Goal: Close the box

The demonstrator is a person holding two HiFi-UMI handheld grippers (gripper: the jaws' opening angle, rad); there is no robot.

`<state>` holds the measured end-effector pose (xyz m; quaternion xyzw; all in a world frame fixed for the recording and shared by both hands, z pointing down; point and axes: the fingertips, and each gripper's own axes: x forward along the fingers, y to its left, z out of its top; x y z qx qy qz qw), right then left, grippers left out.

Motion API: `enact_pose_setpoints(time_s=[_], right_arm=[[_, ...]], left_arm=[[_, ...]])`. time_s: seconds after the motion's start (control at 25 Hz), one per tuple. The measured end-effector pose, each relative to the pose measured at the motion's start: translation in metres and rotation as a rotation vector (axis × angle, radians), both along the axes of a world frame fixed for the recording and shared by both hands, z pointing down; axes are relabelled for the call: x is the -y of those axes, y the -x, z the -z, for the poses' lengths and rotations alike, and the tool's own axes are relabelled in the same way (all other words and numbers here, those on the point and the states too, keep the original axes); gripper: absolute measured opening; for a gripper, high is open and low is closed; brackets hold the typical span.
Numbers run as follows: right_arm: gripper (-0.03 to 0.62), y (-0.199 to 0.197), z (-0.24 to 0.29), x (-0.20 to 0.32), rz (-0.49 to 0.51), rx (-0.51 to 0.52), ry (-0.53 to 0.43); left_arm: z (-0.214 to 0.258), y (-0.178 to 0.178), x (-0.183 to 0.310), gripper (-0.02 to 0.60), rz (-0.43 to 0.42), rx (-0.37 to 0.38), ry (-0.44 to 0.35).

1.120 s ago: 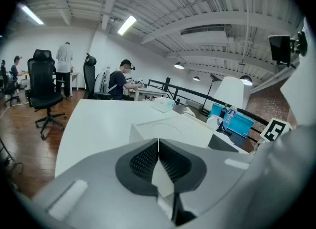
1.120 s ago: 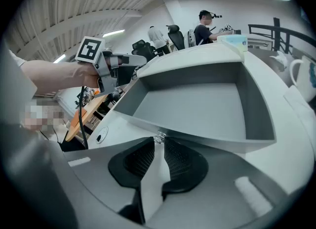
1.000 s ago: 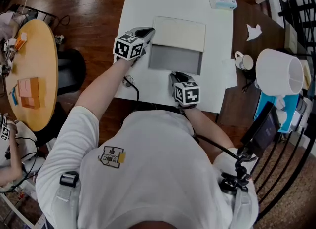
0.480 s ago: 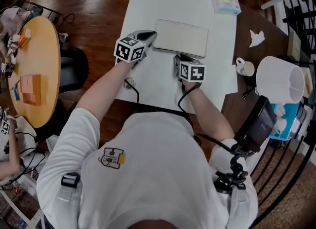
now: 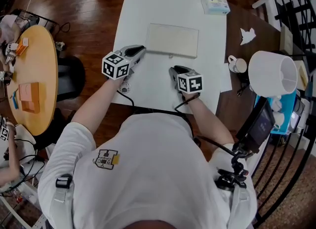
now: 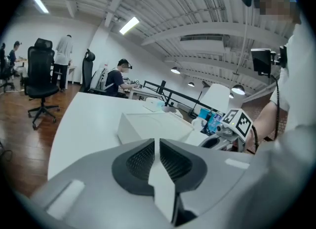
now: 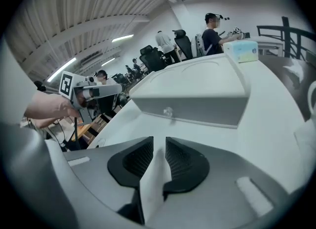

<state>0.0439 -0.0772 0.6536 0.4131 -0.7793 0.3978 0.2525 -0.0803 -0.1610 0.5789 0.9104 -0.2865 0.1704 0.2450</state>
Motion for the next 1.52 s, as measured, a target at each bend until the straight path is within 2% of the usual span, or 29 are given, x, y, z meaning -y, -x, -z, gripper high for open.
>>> enact_pose_setpoints(time_s=[0.12, 0.2, 0.28, 0.4, 0.96, 1.52], right_arm=[[0.02, -0.011, 0.01, -0.053, 0.1, -0.071, -0.09], [0.003, -0.014, 0.008, -0.089, 0.154, -0.112, -0.137], [0.0, -0.017, 0.002, -0.114, 0.171, -0.133, -0.156], [0.0, -0.021, -0.007, -0.133, 0.151, -0.15, -0.155], [-0.002, -0.026, -0.006, -0.137, 0.144, -0.214, -0.194], [-0.002, -0.026, -0.004, -0.138, 0.144, -0.226, -0.202]], left_arm=[[-0.013, -0.002, -0.078, 0.012, -0.076, -0.01, 0.06], [-0.032, -0.007, -0.134, 0.004, -0.138, -0.018, 0.103], [-0.045, -0.011, -0.171, 0.0, -0.174, -0.027, 0.116], [-0.057, -0.02, -0.198, 0.0, -0.216, -0.022, 0.108], [-0.065, -0.02, -0.208, -0.001, -0.231, 0.005, 0.079], [-0.065, -0.021, -0.209, 0.0, -0.234, 0.014, 0.076]])
